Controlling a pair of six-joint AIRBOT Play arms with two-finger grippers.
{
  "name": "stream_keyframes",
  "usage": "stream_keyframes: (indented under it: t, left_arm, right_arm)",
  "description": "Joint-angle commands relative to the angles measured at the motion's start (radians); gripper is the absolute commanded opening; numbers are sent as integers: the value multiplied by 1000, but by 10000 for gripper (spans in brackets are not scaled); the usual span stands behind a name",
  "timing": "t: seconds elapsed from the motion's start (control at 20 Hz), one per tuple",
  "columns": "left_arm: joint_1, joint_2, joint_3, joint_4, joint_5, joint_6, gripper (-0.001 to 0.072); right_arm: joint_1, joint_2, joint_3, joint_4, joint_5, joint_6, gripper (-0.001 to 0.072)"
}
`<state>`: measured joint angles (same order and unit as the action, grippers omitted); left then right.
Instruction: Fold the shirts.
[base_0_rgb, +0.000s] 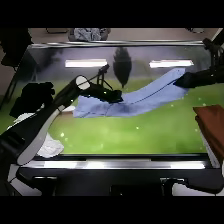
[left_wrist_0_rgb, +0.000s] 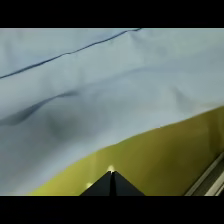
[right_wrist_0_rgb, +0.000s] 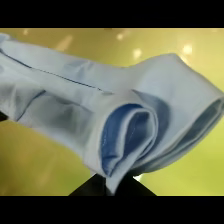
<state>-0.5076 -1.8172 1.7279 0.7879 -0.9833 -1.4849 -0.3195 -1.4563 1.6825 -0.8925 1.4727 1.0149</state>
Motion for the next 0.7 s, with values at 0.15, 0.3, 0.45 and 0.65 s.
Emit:
stream_keyframes:
  t: [0.15,0.3,0.45,0.65]
  left_arm:
    - [-117,-151,-2,-280,142,-18,32]
    - [-166,-204,1,-462,200,0,32]
    - [-198,-253,2,-628,211,67,32]
    - [-104,-192,2,-524,79,154,27]
  right_arm:
    - [76,264,1,-40,102,117,47]
    - [76,312,1,-60,164,158,48]
    - [76,318,0,-103,142,170,49]
    - [76,232,-2,-42,48,174,49]
